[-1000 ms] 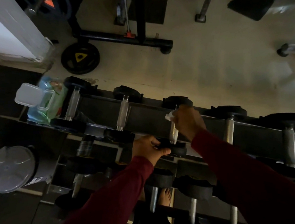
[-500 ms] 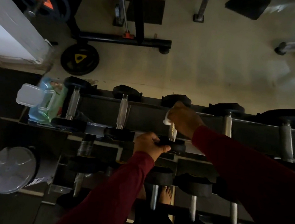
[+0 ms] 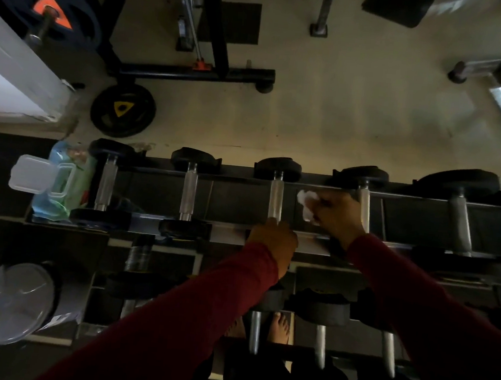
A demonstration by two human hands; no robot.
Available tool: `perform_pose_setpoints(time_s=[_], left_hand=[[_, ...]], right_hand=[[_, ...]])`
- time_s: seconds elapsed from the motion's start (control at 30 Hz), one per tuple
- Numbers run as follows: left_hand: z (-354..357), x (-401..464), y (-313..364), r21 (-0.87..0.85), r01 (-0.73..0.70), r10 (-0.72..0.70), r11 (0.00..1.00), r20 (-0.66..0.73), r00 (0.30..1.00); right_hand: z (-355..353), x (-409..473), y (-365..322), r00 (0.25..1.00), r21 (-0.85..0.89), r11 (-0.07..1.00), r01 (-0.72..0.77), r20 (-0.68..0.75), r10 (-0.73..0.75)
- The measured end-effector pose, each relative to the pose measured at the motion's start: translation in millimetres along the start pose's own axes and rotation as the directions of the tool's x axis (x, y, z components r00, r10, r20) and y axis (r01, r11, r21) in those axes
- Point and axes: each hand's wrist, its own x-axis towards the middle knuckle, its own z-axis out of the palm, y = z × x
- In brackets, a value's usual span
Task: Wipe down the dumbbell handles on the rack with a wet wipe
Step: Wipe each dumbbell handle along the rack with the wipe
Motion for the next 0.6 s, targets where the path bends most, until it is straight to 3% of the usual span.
perform_pose_setpoints(time_s=[0.07, 0.13, 0.23, 0.33, 0.4, 0.6], left_hand=[[-7, 11, 13, 0.223, -0.061, 0.043, 0.973, 0.083, 0.996], [-10, 22, 25, 0.346, -0.103, 0.045, 0.933, 0.169, 0.984], [-10, 33, 38, 0.361, -0.111, 0.029, 0.926, 0.224, 0.974], [-6, 29, 36, 0.289, -0.079, 0.035, 0.954, 0.152, 0.988], [2, 22, 27, 0.234, -0.06, 0.043, 0.97, 0.08, 0.996], [20, -2, 0, 0.029, 0.011, -0.009, 1.0, -0.09, 0.996]], right_hand=[[-4, 1, 10, 0.976, 0.31, 0.928, -0.208, 0.009, 0.216], [-8, 1, 17, 0.968, 0.457, 0.858, -0.233, 0.026, 0.249], [-14, 0, 23, 0.956, 0.534, 0.804, -0.261, 0.027, 0.293], [-19, -1, 28, 0.932, 0.623, 0.706, -0.336, 0.114, 0.343], [-19, -3, 27, 0.923, 0.623, 0.687, -0.375, 0.184, 0.337], [-6, 1, 9, 0.966, 0.416, 0.874, -0.251, 0.168, 0.197]])
